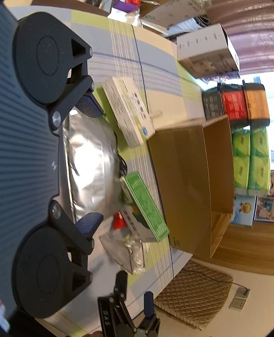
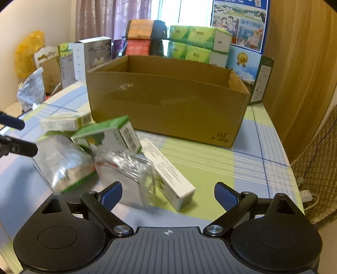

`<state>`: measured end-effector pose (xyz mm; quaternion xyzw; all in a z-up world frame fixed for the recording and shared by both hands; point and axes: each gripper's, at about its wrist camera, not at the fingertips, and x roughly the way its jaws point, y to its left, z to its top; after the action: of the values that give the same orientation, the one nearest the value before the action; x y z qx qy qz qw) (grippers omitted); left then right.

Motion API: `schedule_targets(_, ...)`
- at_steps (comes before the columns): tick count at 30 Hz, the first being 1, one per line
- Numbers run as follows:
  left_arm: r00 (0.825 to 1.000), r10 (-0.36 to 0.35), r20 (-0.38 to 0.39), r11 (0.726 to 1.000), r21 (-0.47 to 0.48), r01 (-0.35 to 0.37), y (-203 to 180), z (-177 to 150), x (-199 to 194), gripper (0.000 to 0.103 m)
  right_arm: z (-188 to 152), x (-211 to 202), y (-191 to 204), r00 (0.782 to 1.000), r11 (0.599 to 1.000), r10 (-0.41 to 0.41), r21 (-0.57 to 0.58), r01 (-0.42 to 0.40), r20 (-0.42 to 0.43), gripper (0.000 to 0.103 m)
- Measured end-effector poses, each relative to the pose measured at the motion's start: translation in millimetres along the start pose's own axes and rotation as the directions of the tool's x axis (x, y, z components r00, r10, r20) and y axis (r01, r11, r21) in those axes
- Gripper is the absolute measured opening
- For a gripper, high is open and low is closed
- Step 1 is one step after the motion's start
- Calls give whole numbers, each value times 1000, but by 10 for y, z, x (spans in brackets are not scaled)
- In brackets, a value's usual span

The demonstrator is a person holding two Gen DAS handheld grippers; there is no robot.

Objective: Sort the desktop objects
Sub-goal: 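Move both grippers back toward the remaining items on the table, then grasp the green medicine box with the left gripper while the right grasps the plastic-wrapped item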

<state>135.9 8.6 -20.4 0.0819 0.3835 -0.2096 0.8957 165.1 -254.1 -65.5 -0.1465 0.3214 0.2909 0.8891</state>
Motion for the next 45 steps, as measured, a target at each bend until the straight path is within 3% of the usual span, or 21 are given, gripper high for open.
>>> schedule_targets(6, 1000, -15, 3, 999, 28, 15, -181, 85, 99, 94, -95, -3, -26, 998, 998, 68, -4, -68, 5, 92)
schedule_targets(12, 1000, -2, 3, 1000, 13, 2, -149, 68, 137, 94, -67, 63, 100, 996, 995, 86, 45, -86, 14, 92)
schedule_targets(21, 1000, 19, 4, 998, -61, -19, 27, 100, 214, 95, 54, 212, 269, 998, 990, 65, 124, -68, 27, 89)
schedule_targets(26, 1000, 25, 4, 997, -71, -25, 54, 139, 285, 95, 86, 337, 433, 999, 993, 39, 113, -39, 2, 87)
schedule_targets(35, 1000, 18, -6, 998, -57, -18, 43, 150, 369, 96, 80, 472, 435, 1000, 990, -5, 143, 6, -6, 71)
schedule_targets(40, 1000, 10, -5, 999, -37, -10, 15, 168, 395, 96, 85, 468, 425, 1000, 990, -4, 142, 6, -8, 69)
schedule_targets(45, 1000, 17, 5, 999, 45, -17, -16, 215, 405, 96, 99, 396, 384, 1000, 989, -5, 151, 5, -1, 69)
